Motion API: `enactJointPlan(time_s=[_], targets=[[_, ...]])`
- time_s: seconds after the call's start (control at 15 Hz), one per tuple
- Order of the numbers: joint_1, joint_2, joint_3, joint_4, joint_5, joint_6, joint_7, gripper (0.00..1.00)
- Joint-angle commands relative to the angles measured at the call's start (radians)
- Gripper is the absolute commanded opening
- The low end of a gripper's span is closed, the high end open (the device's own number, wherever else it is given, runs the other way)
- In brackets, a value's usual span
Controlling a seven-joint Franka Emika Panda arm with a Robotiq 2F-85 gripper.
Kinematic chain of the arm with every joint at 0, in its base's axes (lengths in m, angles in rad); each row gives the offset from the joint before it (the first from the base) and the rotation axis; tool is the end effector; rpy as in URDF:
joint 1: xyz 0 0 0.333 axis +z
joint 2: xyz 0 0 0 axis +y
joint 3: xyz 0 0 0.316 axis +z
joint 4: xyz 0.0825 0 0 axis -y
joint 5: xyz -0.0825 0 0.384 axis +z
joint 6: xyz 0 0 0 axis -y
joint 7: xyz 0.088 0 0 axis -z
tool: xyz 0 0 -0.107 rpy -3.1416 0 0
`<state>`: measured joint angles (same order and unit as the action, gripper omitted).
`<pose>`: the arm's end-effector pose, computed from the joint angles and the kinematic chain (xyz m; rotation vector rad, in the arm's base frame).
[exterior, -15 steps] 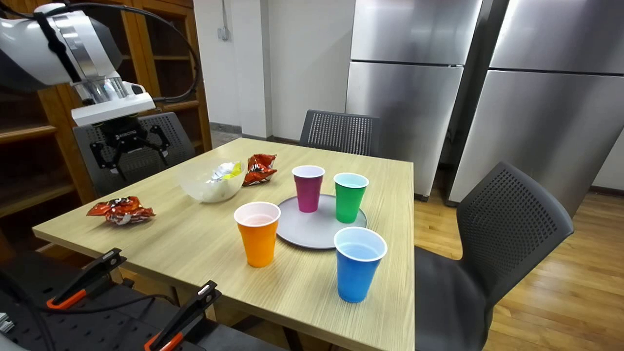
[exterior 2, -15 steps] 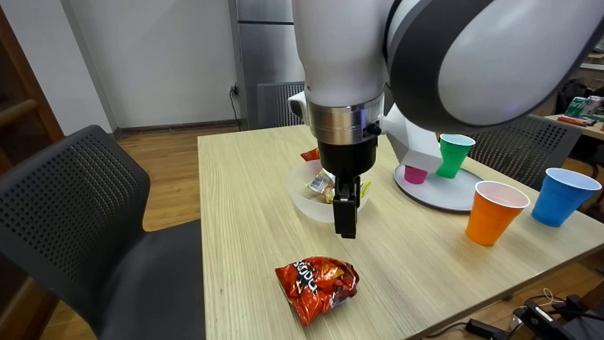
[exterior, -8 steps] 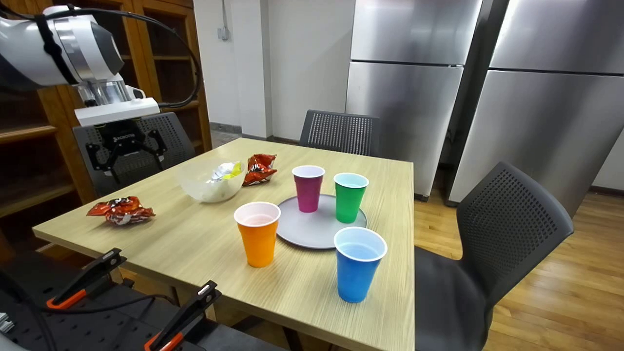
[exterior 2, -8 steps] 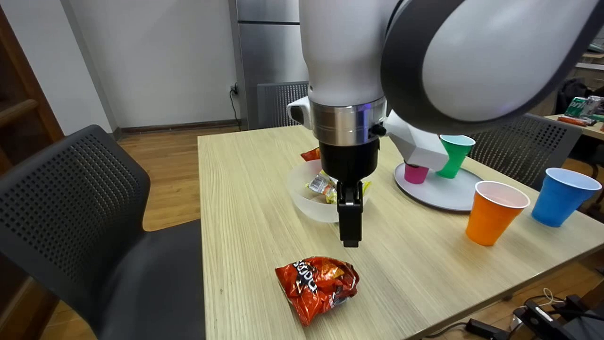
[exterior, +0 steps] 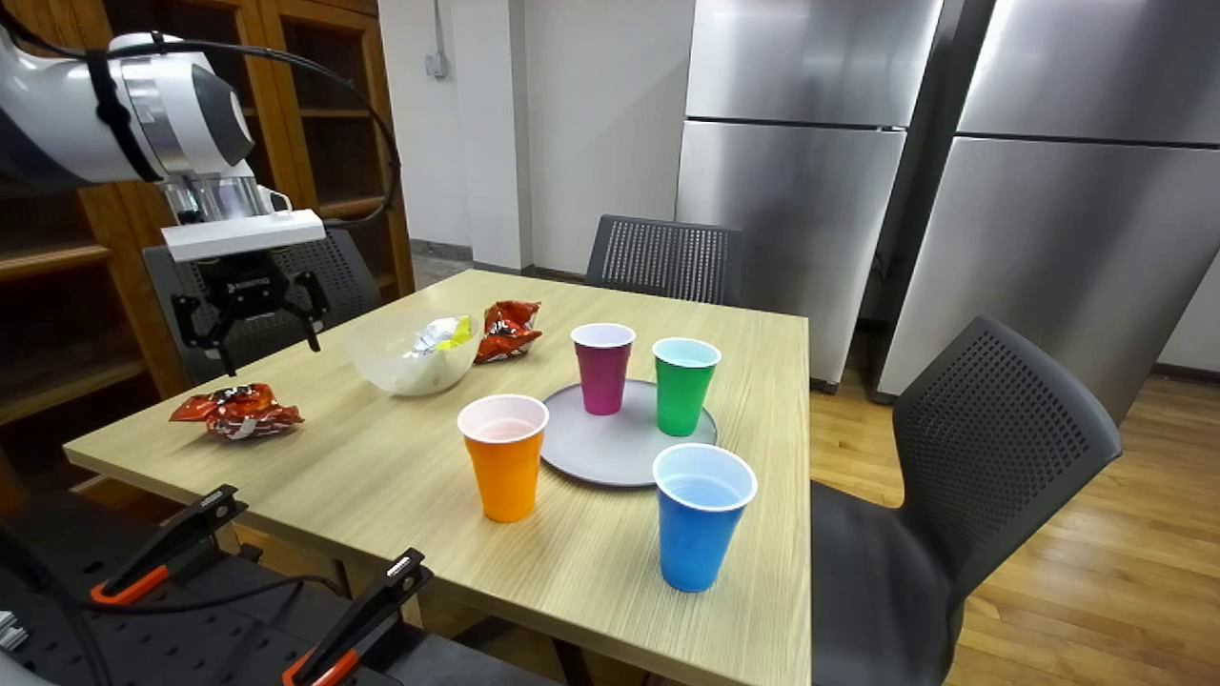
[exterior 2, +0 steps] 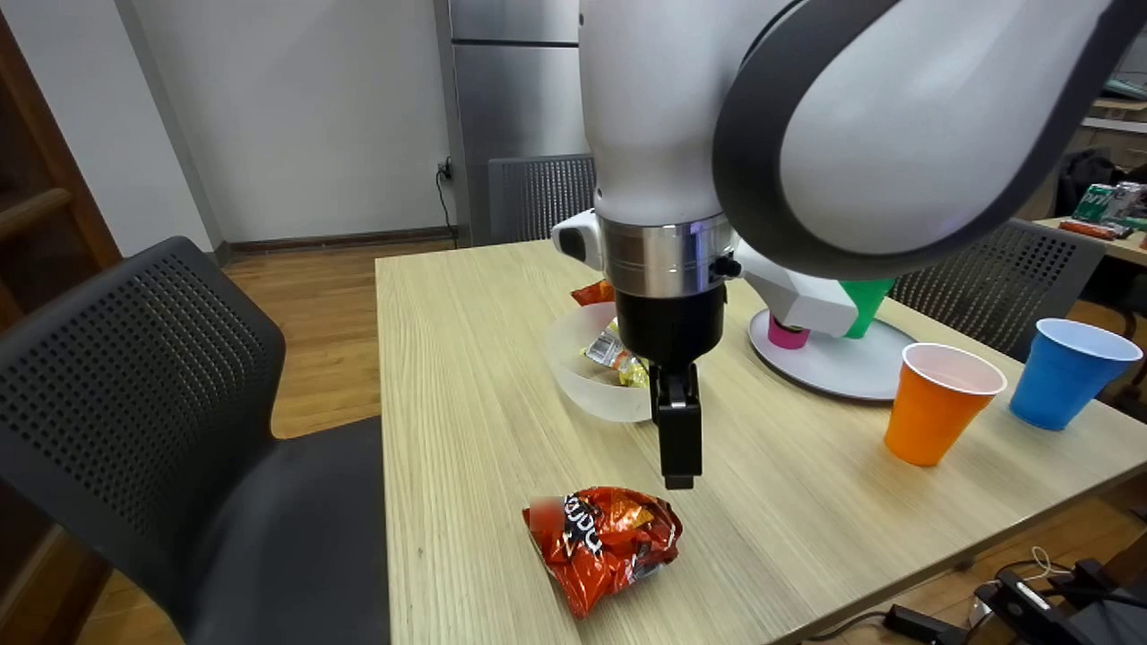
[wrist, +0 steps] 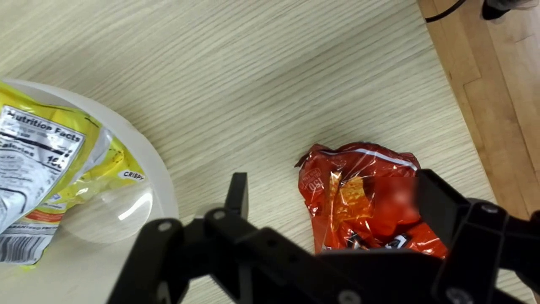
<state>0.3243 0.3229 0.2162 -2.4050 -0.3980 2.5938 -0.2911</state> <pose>0.4059 0.2589 0.1739 2.5013 1.6707 -0.1475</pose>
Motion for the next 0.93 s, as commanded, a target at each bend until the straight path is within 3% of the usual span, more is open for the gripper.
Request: enactJointPlan(time_s=[0.0, 0.2, 0.67, 0.87], targets=[[-0.013, 0.001, 0.011, 0.001, -0.004, -0.002, 0.002, 1.00], [-0.013, 0.002, 0.010, 0.001, -0.004, -0.001, 0.002, 1.00], [-0.067, 0.067, 0.046, -0.011, 0.007, 0.189, -0.152, 1.00], [-0.095, 0.107, 0.070, 0.000, 0.021, 0.215, -0.215, 1.00]])
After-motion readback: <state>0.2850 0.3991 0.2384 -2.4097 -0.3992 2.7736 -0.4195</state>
